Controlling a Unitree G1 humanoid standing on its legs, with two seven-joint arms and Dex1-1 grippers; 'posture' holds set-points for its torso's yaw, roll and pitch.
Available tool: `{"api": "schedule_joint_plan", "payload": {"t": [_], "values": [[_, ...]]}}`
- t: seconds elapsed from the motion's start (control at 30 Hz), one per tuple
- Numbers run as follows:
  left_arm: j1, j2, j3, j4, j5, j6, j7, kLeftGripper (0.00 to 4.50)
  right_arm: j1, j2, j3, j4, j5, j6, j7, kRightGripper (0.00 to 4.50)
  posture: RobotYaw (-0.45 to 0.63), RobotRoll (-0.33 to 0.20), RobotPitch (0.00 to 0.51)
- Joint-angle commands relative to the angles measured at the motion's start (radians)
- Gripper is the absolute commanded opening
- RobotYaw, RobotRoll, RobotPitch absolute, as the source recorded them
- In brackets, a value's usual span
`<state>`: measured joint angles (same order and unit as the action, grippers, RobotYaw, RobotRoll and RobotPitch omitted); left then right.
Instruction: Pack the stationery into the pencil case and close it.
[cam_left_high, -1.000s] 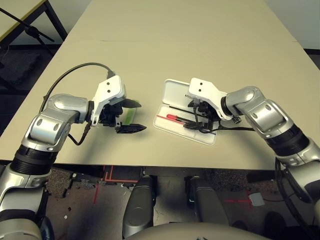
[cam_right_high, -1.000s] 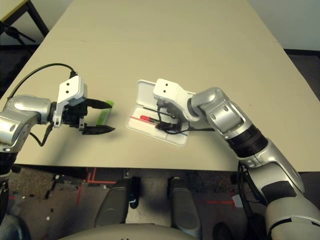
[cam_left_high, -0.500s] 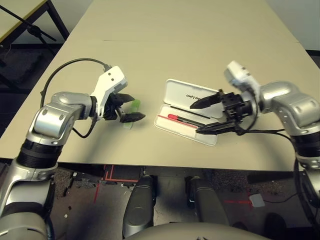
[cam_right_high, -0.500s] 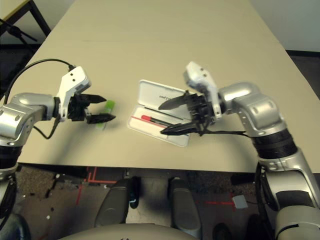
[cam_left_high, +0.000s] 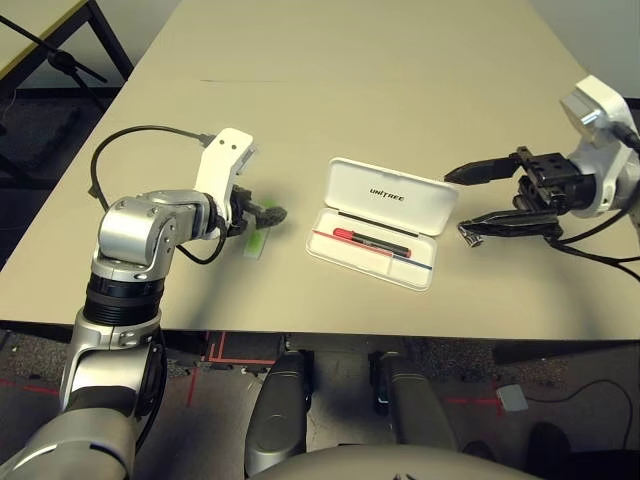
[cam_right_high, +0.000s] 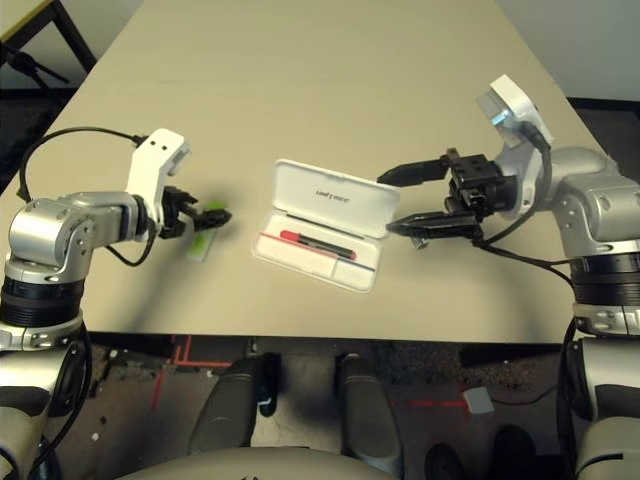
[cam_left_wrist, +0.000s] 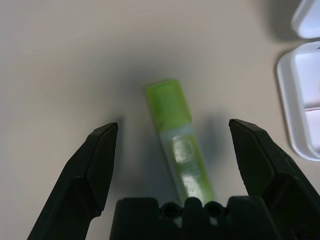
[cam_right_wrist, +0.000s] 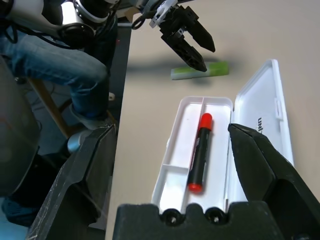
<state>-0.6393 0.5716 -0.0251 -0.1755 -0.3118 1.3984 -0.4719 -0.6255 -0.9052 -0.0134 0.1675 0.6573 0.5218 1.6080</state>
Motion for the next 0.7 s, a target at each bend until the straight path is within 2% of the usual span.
{"api": "schedule_joint_plan", "payload": {"t": [0.03,0.2,0.27,0.33,0.53,0.57,0.7], "values": [[0.018,0.024,-0.045,0.026,0.001,0.055,0.009,4.5,0.036,-0.052,-0.03,-0.014,0.09,0.015,0.006,4.46,0.16,0.0,0.176],[0.05,0.046,-0.103,0.027,-0.001,0.052,0.003,4.5,0.07,-0.114,-0.017,-0.01,0.135,-0.007,0.006,4.46,0.15,0.0,0.175],[0.067,0.055,-0.124,0.019,-0.003,0.037,-0.003,4.12,0.076,-0.126,-0.013,-0.005,0.133,-0.024,0.006,4.5,0.15,0.0,0.175],[0.075,0.055,-0.129,0.019,-0.007,0.031,-0.004,3.53,0.078,-0.128,-0.011,0.0,0.128,-0.038,0.006,4.5,0.15,0.0,0.175],[0.08,0.07,-0.138,0.018,-0.016,-0.015,-0.032,1.34,0.073,-0.126,-0.002,0.011,0.123,-0.053,0.006,4.5,0.15,0.0,0.175],[0.08,0.077,-0.139,0.016,-0.021,-0.028,-0.046,1.09,0.07,-0.126,0.0,0.015,0.122,-0.055,0.006,4.5,0.15,0.0,0.175],[0.077,0.15,-0.179,-0.009,-0.014,-0.116,-0.12,1.08,0.062,-0.126,0.009,0.03,0.113,-0.064,0.006,4.5,0.15,0.0,0.175]]}}
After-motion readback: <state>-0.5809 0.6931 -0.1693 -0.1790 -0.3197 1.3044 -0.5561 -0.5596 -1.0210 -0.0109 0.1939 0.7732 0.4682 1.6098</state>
